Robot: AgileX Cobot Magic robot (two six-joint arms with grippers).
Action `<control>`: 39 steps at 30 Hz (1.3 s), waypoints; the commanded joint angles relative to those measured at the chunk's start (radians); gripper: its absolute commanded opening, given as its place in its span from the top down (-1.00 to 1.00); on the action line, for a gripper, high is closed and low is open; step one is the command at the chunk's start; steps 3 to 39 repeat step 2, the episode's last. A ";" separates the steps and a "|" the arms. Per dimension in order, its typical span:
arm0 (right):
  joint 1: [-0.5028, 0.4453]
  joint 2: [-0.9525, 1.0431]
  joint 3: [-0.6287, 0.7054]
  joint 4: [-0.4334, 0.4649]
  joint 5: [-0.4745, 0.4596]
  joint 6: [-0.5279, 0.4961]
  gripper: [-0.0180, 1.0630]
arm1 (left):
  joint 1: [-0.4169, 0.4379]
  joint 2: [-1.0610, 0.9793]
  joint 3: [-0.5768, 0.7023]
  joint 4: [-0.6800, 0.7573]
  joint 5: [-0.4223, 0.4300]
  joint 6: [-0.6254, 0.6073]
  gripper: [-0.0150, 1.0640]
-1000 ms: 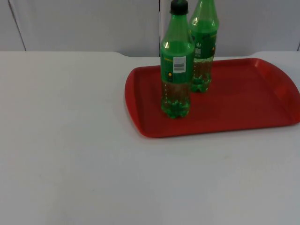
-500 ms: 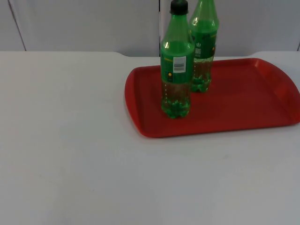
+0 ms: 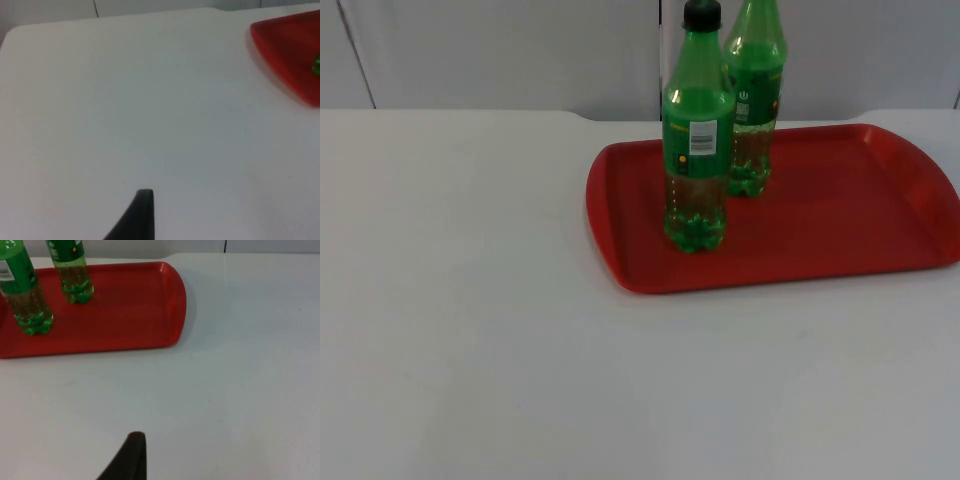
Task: Place the bottle upright on the tray.
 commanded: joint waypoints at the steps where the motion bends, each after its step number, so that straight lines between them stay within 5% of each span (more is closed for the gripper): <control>1: -0.003 -0.003 0.002 0.004 -0.006 0.000 -0.98 | 0.016 -0.005 0.003 -0.001 -0.001 0.001 -0.98; 39: -0.003 -0.003 0.002 0.004 -0.006 0.000 -0.98 | 0.023 -0.005 0.003 -0.001 -0.001 0.001 -0.98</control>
